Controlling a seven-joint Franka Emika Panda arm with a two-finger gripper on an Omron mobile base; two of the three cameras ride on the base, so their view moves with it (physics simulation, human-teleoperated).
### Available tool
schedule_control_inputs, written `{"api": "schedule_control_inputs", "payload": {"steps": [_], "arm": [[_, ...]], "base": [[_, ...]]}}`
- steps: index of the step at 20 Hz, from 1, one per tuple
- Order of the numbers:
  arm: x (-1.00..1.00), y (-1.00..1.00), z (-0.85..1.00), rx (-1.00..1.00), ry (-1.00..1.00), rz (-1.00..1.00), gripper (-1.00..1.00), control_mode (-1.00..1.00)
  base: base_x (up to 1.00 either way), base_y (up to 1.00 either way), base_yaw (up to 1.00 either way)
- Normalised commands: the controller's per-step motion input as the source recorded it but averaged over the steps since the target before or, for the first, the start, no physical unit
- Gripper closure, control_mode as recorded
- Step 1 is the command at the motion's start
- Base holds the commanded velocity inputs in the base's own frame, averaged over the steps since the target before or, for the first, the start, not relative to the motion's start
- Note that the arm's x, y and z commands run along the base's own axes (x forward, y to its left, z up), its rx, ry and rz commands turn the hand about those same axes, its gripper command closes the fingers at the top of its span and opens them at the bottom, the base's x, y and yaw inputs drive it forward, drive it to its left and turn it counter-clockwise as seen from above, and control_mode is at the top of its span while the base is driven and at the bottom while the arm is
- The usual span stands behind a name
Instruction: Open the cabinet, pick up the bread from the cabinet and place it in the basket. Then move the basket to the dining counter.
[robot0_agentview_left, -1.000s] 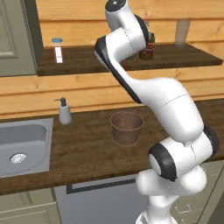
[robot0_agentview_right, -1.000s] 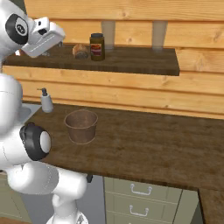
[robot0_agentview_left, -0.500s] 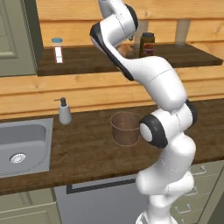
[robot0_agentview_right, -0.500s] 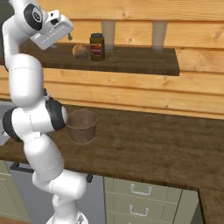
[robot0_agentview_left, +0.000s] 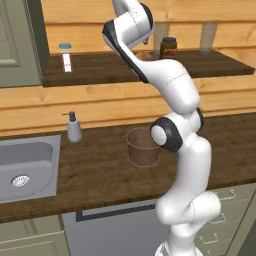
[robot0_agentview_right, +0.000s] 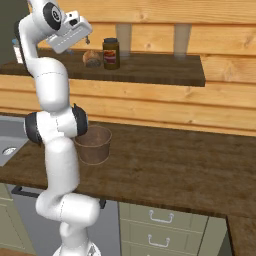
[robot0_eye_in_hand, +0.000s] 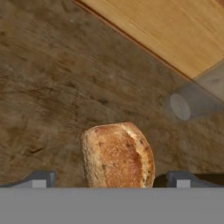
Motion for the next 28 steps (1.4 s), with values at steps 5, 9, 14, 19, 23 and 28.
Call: {"api": "schedule_control_inputs", "payload": {"steps": [5,9,14,19,23,28], "arm": [[0.02,-0.27,-0.2,0.0,0.06,0.0,-1.0,-1.0],[0.0,-0.16,-0.23,0.0,0.09,0.0,-1.0,-1.0],[0.04,-0.11,-0.22,0.0,0.08,0.0,-1.0,-1.0],[0.01,-0.22,-0.12,0.0,0.04,0.0,-1.0,-1.0],[0.08,-0.17,-0.16,0.0,0.06,0.0,-1.0,-1.0],[0.11,-0.02,-0.22,0.0,0.05,0.0,-1.0,-1.0]], "base": [[0.0,0.0,0.0],[0.0,0.0,0.0],[0.0,0.0,0.0],[0.0,0.0,0.0],[0.0,0.0,0.0],[0.0,0.0,0.0]]}}
